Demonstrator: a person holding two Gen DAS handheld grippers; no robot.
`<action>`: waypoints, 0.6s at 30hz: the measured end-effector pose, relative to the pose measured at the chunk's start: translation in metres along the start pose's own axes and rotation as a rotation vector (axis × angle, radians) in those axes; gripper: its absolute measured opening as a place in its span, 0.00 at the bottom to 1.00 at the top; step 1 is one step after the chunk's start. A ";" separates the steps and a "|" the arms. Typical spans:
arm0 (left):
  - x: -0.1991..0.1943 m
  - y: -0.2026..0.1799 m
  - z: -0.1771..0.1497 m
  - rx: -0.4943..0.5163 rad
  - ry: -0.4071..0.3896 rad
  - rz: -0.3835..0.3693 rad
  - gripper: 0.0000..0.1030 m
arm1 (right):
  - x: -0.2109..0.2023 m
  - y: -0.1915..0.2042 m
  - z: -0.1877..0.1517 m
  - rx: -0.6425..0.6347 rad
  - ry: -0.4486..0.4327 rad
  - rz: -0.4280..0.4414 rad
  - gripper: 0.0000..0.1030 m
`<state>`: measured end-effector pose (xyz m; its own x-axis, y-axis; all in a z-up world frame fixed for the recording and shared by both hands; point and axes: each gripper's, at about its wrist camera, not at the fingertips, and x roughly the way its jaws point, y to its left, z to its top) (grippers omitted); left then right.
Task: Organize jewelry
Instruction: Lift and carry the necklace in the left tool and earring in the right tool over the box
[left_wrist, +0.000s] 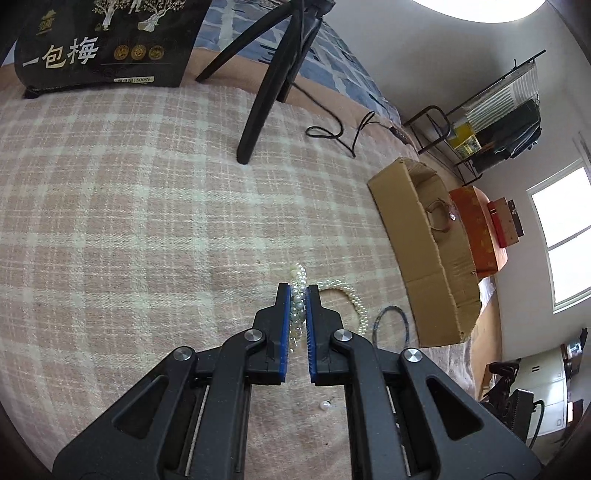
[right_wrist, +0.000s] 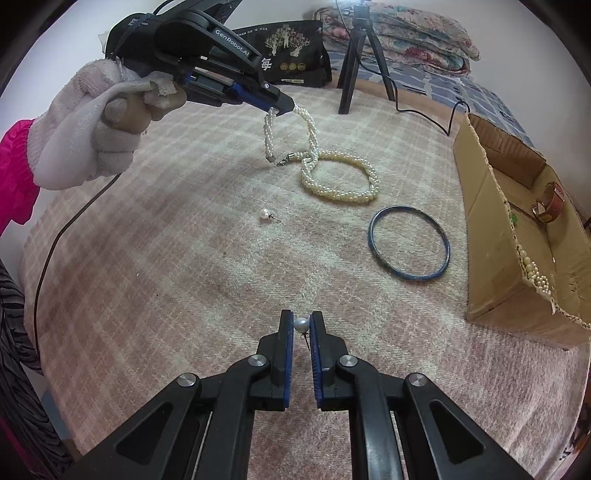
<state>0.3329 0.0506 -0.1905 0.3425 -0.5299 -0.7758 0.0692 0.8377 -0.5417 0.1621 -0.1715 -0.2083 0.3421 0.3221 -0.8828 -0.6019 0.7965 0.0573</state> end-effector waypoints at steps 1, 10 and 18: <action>-0.004 -0.004 0.000 0.007 -0.006 -0.008 0.05 | 0.000 -0.001 0.001 0.003 -0.002 0.000 0.06; -0.042 -0.051 0.001 0.095 -0.094 -0.046 0.05 | -0.018 0.001 0.008 0.007 -0.055 -0.007 0.06; -0.065 -0.076 0.003 0.115 -0.134 -0.095 0.05 | -0.040 0.000 0.011 0.019 -0.113 -0.008 0.06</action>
<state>0.3086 0.0222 -0.0982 0.4503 -0.5918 -0.6686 0.2112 0.7982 -0.5642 0.1567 -0.1785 -0.1681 0.4271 0.3703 -0.8249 -0.5856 0.8084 0.0597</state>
